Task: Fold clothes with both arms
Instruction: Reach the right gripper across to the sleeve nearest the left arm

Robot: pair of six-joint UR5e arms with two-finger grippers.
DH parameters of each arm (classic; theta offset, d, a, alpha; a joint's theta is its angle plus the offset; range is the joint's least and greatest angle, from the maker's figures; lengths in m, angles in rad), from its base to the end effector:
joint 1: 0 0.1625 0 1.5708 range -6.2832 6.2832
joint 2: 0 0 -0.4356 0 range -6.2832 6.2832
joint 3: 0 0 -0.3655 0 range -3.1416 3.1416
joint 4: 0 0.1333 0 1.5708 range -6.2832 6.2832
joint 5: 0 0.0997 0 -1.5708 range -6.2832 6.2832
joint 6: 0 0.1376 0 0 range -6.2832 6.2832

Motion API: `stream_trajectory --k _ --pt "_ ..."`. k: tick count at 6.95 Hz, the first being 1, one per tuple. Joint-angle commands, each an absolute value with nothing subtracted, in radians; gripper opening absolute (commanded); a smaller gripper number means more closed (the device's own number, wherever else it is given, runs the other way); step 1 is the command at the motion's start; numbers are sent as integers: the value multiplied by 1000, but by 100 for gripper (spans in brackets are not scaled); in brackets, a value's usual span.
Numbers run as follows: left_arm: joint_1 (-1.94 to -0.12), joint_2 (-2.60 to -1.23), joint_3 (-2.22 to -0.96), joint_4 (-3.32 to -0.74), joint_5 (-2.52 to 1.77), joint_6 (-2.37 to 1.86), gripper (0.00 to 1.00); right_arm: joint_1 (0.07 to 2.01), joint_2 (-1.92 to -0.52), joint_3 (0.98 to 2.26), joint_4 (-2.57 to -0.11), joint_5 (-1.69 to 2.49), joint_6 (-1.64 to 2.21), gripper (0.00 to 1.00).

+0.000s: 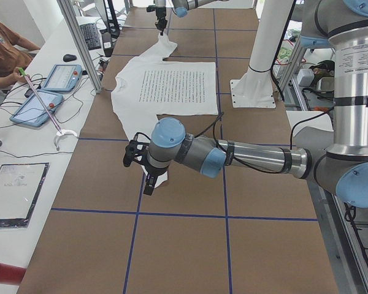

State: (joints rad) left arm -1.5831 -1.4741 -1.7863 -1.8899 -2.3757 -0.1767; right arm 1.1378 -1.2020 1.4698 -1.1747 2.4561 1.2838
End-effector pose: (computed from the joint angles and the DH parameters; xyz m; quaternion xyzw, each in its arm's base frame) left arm -0.0397 -0.4512 0.5968 0.1678 0.3974 -0.0001 0.9022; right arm -0.2449 -0.5937 0.4793 -0.1140 -0.4876 0.2254 0.8358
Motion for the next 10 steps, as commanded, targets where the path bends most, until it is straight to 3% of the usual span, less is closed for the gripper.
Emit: stream_trajectory --k 1,3,4,6,9,10 --pt "-1583 -1474 -1784 -1922 -2376 -179 100 1035 -1045 1448 -1170 2350 1544 0" --pt "-1583 -1474 -1782 -1924 -2376 -179 100 924 -724 1221 -1161 2222 1693 0" --pt "-1583 -1474 -1782 -1924 -2376 -179 100 849 -624 1166 -1131 2127 1759 0" --pt "-1582 -1474 -1781 -1922 -2384 -176 100 673 -563 1149 -999 1923 1886 0" --pt "-1580 -1474 -1778 -1939 -2384 -178 100 618 -499 1086 -989 1875 1907 0" --pt "-1580 -1474 -1781 -1940 -2384 -179 100 615 -497 1078 -989 1875 1907 6"
